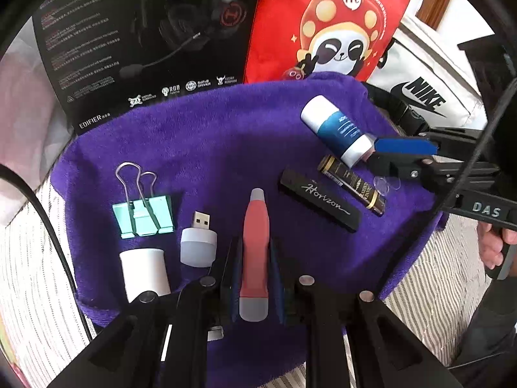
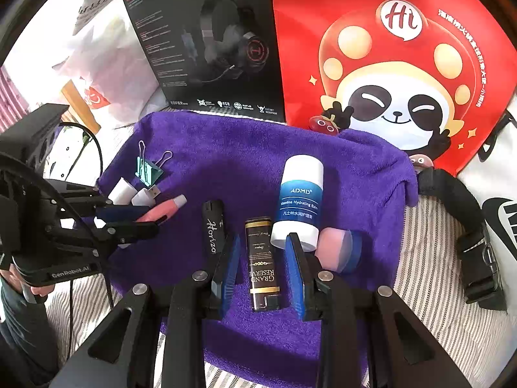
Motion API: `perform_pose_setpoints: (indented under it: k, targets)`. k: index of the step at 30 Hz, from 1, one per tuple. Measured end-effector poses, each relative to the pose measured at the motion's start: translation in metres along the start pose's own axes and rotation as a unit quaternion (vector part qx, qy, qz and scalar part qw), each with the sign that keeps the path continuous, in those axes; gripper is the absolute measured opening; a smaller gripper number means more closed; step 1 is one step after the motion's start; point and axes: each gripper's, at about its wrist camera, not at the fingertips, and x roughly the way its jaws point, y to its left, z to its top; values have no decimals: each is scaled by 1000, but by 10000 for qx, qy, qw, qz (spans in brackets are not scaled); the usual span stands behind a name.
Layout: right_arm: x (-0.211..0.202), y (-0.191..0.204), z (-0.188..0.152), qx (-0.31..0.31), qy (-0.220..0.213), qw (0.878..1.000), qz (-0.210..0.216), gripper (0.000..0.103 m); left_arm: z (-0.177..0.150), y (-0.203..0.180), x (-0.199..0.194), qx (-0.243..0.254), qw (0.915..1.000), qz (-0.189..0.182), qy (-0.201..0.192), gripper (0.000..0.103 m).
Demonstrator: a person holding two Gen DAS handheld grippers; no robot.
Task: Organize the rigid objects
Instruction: 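Open both grippers, releasing the Horizon case beside the Grand Reserve box and the pen by the USB light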
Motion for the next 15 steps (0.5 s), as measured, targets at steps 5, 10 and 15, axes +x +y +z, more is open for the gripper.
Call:
perform_pose_setpoints:
  k: [5, 10, 15]
  targets:
    - [1, 1, 1, -18, 4, 10000, -10, 30, -2, -2, 6, 76, 9999, 57, 67, 17]
    - [1, 0, 0, -9, 4, 10000, -20, 30, -3, -4, 6, 112, 9999, 92, 64, 17]
    - [1, -1, 0, 15, 16, 10000, -59, 37, -1, -7, 8, 101, 9999, 88, 81, 18]
